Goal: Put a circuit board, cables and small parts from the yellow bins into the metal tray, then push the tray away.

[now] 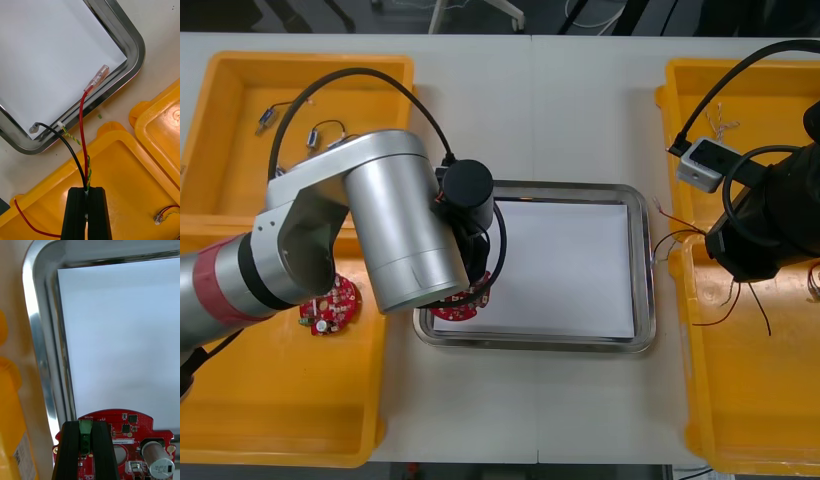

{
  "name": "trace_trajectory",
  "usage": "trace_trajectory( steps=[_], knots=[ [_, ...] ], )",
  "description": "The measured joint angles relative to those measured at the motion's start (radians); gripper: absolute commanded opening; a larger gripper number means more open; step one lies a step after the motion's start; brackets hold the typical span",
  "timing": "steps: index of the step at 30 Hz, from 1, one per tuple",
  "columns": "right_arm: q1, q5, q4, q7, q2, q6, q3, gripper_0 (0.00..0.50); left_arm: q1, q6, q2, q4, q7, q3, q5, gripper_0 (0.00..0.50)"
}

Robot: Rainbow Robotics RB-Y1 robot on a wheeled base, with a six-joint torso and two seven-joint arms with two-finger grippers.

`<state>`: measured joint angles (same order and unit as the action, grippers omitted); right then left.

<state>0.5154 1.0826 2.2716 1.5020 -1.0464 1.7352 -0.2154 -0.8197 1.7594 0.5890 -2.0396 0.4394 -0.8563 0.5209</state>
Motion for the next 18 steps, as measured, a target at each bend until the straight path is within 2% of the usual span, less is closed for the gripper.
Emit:
trace_trajectory(
  steps=[7, 18],
  knots=[
    [0.000, -0.012, 0.000, 0.000, 0.000, 0.007, 0.000, 0.000, 0.000, -0.096, -0.023, 0.107, 0.000, -0.070, -0.059, 0.000],
    [0.000, -0.013, 0.000, 0.000, 0.000, 0.019, 0.000, 0.000, -0.001, -0.155, -0.030, 0.165, -0.001, -0.104, -0.071, 0.000]
  ],
)
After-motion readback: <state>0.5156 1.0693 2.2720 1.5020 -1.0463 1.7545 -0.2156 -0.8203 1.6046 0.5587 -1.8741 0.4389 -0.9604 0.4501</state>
